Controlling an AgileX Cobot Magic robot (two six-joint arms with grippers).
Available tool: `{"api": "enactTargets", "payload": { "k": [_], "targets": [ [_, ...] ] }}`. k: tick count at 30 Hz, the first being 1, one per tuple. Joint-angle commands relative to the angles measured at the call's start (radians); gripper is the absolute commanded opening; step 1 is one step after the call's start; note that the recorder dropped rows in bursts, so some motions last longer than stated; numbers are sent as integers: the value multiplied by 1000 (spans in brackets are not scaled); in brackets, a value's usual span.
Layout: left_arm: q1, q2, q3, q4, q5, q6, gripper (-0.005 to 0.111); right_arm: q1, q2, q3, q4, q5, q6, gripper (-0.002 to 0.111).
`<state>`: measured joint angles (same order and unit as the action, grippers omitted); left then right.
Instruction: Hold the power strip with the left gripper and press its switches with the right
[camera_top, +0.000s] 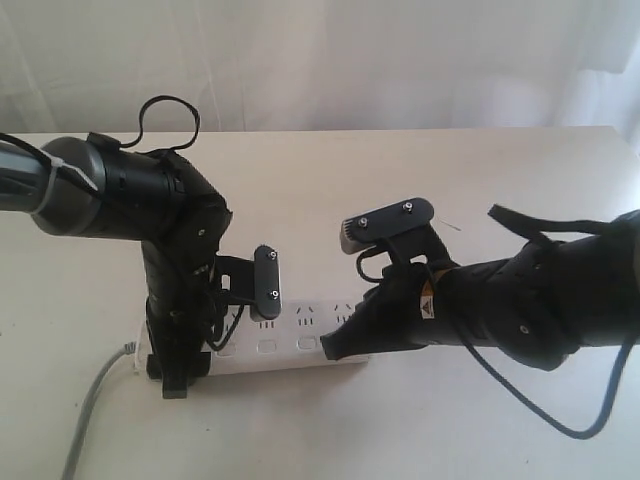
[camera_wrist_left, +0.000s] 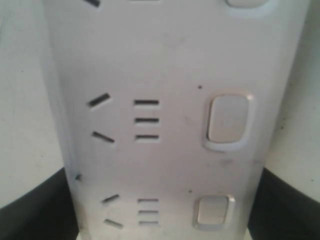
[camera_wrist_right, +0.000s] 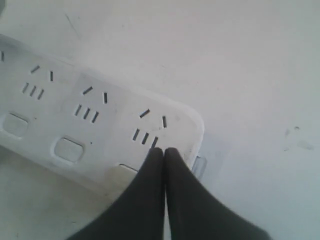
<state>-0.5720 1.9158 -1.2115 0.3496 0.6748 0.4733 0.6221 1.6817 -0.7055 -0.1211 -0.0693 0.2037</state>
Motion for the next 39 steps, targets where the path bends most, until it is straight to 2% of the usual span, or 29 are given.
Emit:
{"api": "enactTargets", "payload": {
  "k": [1, 10, 20, 22, 27, 39],
  "targets": [
    [4, 11, 12, -39, -24, 40, 0, -7, 22, -3, -9, -18, -9, 0],
    [4, 11, 12, -39, -33, 50, 0, -2, 22, -3, -9, -25, -8, 0],
    [4, 11, 12, -53, -24, 50, 0, 65, -48, -3, -9, -11, 2, 0],
    [4, 11, 12, -72, -24, 55, 0, 65, -36, -3, -9, 1, 2, 0],
    [4, 11, 12, -218, 10, 203, 0, 65, 1, -3, -9, 16, 5, 0],
    [4, 11, 12, -226, 27, 218, 0, 65, -7, -3, -9, 135, 5, 0]
  ]
}}
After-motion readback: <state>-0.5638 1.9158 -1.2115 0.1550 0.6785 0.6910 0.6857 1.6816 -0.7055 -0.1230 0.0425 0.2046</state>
